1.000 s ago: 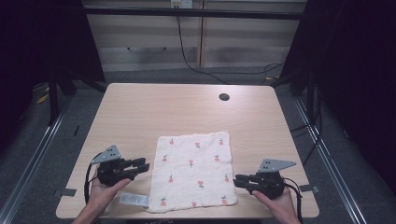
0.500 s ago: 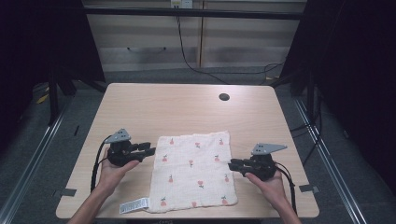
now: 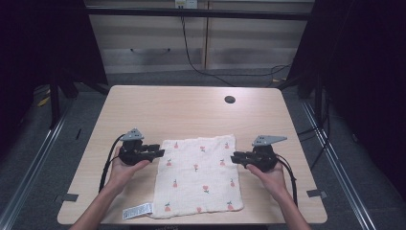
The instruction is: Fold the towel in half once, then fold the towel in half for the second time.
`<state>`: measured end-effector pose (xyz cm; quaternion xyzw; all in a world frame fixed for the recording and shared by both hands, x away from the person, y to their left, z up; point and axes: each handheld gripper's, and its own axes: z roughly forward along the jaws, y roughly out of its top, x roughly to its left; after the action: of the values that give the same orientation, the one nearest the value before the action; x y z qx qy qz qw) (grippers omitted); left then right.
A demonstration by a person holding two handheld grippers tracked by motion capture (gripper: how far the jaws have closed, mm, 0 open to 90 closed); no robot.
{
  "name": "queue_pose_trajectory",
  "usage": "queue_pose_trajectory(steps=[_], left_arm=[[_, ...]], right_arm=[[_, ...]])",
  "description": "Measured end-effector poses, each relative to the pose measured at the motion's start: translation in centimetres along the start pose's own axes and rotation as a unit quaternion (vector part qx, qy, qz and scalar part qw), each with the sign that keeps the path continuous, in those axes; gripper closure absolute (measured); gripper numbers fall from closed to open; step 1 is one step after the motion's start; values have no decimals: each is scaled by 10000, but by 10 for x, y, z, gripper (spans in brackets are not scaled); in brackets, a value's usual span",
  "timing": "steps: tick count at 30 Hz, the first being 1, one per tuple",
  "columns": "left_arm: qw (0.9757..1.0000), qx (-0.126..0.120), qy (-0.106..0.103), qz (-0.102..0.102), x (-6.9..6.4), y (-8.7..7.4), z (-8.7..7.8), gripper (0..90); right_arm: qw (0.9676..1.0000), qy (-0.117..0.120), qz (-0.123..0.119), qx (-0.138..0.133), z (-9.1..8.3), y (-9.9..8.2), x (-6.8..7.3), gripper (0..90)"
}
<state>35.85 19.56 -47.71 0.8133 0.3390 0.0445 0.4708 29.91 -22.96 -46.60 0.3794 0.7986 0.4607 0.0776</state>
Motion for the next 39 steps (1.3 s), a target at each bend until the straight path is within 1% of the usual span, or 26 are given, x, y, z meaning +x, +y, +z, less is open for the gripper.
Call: queue_pose_trajectory(steps=[2,4,5,6,8,9,11,12,14,15,19,20,23,25,27,29,31,32,34,35,37,39], left_arm=[[10000,96,2,26,1,2,10,640],[9998,151,65,96,1,2,19,639],[9997,223,54,85,2,2,24,640],[9997,242,49,70,2,2,26,637],[9995,294,78,81,4,1,30,637],[9993,354,53,104,5,0,32,637],[9990,416,90,122,5,-3,34,638],[9988,456,71,137,6,-4,35,638],[9988,456,86,166,6,-5,35,638],[9987,464,83,174,6,-5,35,638],[9978,585,120,275,5,-8,39,638],[9979,557,120,317,5,-9,40,637],[9982,530,73,276,6,-9,40,640],[9982,525,75,297,6,-10,40,640],[9982,522,75,296,7,-10,40,648],[9981,525,101,294,7,-10,40,664],[9980,525,142,330,7,-10,40,671],[9979,524,153,349,7,-10,40,675],[9981,497,166,338,7,-10,40,683],[9982,482,148,318,9,-10,40,683],[9982,485,140,319,10,-10,39,689],[9984,451,140,311,10,-11,40,689]], right_arm=[[10000,-37,44,3,5,3,-8,737],[9999,-67,72,38,10,7,-15,733],[9999,-109,51,49,12,9,-18,732],[9998,-152,111,21,15,12,-23,728],[9997,-181,154,-36,16,15,-28,725],[9996,-211,167,-59,17,16,-31,721],[9995,-226,200,-16,20,17,-36,714],[9995,-247,219,-8,22,18,-38,712],[9993,-298,245,38,27,18,-43,711],[9990,-340,273,41,29,18,-44,710],[9988,-356,323,21,36,21,-50,704],[9989,-344,324,29,37,22,-50,702],[9987,-421,280,99,41,24,-54,693],[9981,-508,329,130,44,26,-59,690],[9977,-554,365,107,46,28,-65,686],[9974,-576,427,86,47,28,-67,685],[9972,-609,416,108,49,28,-68,685],[9973,-596,412,132,50,28,-68,685],[9966,-691,366,255,53,30,-70,683],[9965,-707,343,266,54,30,-72,683],[9950,-834,425,346,59,29,-80,682],[9944,-865,463,388,62,28,-86,677]])
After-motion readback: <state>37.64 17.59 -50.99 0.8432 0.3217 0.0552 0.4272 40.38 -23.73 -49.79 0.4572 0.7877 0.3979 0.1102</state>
